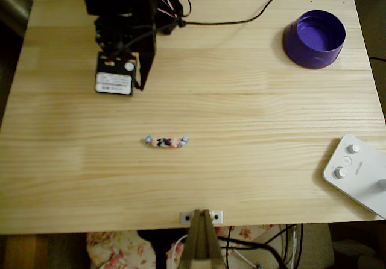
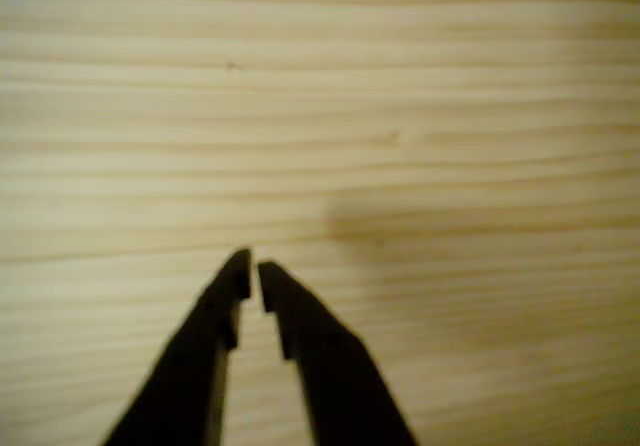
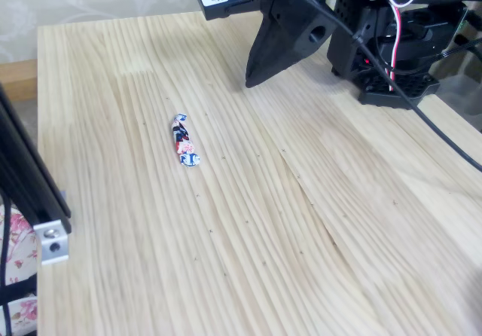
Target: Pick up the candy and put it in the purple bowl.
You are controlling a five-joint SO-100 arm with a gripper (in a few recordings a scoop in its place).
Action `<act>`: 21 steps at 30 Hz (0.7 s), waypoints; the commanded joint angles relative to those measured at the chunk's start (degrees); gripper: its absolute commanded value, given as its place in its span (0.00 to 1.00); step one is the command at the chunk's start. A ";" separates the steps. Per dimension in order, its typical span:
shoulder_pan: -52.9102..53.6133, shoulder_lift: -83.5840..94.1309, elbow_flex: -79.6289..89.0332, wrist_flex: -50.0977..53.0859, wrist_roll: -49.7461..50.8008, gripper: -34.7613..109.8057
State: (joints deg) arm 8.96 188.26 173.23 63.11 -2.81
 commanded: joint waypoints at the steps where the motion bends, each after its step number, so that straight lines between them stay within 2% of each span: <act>1: 0.53 0.79 -1.23 -0.53 -0.97 0.23; 21: 1.23 0.79 -1.23 -0.53 -0.35 0.23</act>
State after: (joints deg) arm 9.49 188.26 173.23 63.11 -2.81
